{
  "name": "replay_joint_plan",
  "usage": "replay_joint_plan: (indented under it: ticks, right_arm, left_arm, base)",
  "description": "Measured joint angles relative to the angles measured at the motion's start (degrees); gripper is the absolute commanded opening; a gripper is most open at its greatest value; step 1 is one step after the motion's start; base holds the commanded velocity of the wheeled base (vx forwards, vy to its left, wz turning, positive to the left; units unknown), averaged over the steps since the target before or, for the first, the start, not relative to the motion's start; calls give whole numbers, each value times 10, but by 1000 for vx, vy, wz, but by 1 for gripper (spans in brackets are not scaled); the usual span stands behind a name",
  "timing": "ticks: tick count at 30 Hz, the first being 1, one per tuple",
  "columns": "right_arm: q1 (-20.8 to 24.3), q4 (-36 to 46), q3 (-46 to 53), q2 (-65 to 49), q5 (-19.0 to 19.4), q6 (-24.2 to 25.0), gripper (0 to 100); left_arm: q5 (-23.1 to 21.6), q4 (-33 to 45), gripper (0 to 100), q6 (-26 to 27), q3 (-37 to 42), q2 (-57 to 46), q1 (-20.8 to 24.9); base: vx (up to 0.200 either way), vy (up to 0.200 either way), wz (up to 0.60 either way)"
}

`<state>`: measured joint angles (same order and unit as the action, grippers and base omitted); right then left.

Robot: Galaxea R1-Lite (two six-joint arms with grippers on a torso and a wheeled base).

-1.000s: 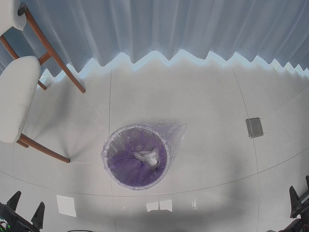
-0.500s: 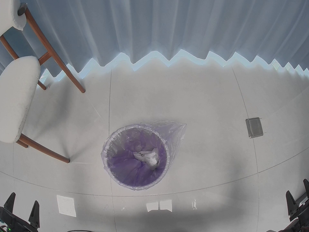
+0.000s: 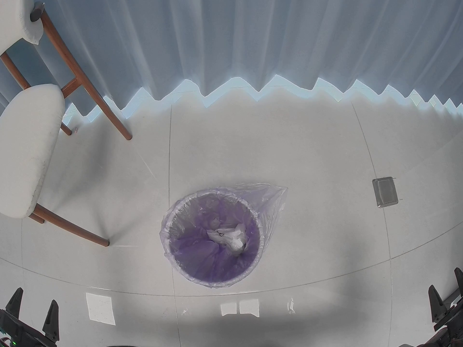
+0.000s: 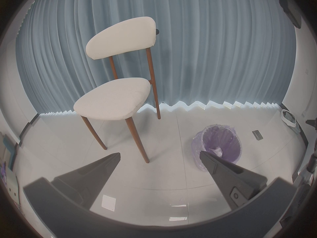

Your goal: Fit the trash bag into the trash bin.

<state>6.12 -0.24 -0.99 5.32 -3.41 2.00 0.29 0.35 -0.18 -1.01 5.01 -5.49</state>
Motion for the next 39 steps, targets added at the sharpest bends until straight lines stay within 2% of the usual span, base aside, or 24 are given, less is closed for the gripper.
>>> replay_joint_plan:
  ticks: [12, 21, 39]
  right_arm:
    - [0, 0, 0, 0, 0, 3, 100]
    - [0, 0, 0, 0, -1, 4, 100]
    - [0, 0, 0, 0, -1, 5, 100]
  left_arm:
    - [0, 0, 100, 0, 0, 0, 6]
    - [0, 0, 100, 1, 0, -8, 65]
    - [0, 0, 100, 1, 0, -23, 68]
  base:
    - [200, 0, 0]
    - [0, 200, 0]
    - [0, 200, 0]
